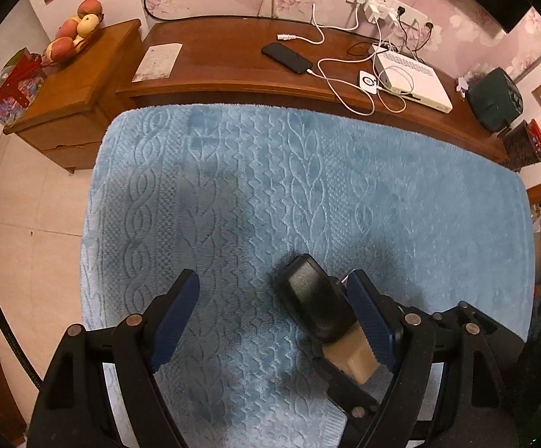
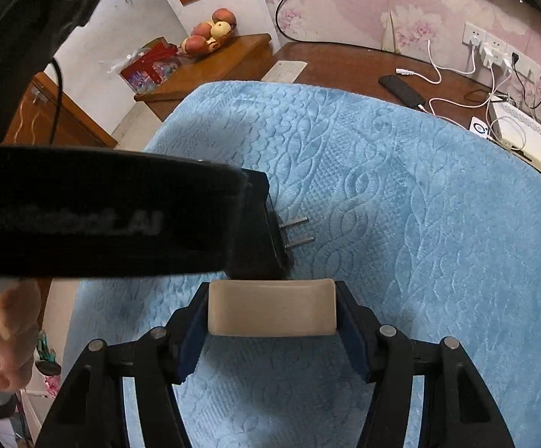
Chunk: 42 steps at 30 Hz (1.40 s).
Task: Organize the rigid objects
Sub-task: 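Grasp the beige plug adapter with the right tool while the left tool grasps the black charger, then place the adapter in the tray with the right tool while the left tool places the charger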
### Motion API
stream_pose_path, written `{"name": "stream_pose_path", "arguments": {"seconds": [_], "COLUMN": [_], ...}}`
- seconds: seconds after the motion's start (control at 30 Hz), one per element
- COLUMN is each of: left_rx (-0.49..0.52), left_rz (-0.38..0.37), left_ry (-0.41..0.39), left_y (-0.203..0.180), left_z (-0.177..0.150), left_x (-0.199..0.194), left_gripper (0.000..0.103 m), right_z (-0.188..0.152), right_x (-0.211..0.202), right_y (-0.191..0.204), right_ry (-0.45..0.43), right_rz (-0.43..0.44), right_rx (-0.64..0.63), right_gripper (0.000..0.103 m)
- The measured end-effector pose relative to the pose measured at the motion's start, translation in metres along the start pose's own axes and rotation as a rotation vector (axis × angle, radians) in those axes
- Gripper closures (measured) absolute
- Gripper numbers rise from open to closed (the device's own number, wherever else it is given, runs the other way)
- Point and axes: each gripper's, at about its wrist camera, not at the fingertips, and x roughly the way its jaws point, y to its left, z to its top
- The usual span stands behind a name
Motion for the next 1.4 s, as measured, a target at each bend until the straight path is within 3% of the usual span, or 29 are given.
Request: {"name": "stream_pose_path", "arguments": {"seconds": [0.17,0.5,0.7,0.97,1.03,1.1,1.4], "left_rx": [0.08,0.438,0.576,0.699,0.719,0.714,0.602], "left_rz": [-0.011,-0.072,-0.128,-0.059,-0.044,-0.047,0.021], "left_ry": [-0.002,0.029,0.054,0.033,0.019,0.004,-0.051], "left_y": [-0.007,-0.037,-0.041,-0.051,-0.053,-0.054,-0.052], "left_z": [0.0,-0.006,-0.011,-0.016,-0.017,-0.017,-0.029], "left_x": [0.005,0.023,0.03,0.037,0.036,0.033,0.009], "left_gripper": [0.019,0.019,0.019,0.02,0.026,0.037,0.037], "right_z": [-0.015,-0.042,-0.046,-0.05,-0.053,-0.054,-0.064], "right_x": [-0.014,-0.034,-0.03,-0.029,-0.031,-0.033,-0.067], "right_y": [-0.002,-0.025,-0.028,-0.029,-0.03,-0.03,-0.019], "right_ry": [0.002,0.007,0.006,0.0,-0.003,-0.01,-0.068], "right_rz": [-0.02,-0.028,-0.03,-0.026,-0.026,-0.029,-0.021], "right_rx": [-0.043,0.002,0.025,0.042,0.043,0.041,0.028], "right_gripper": [0.04,0.04,0.04,0.04,0.04,0.04,0.04]}}
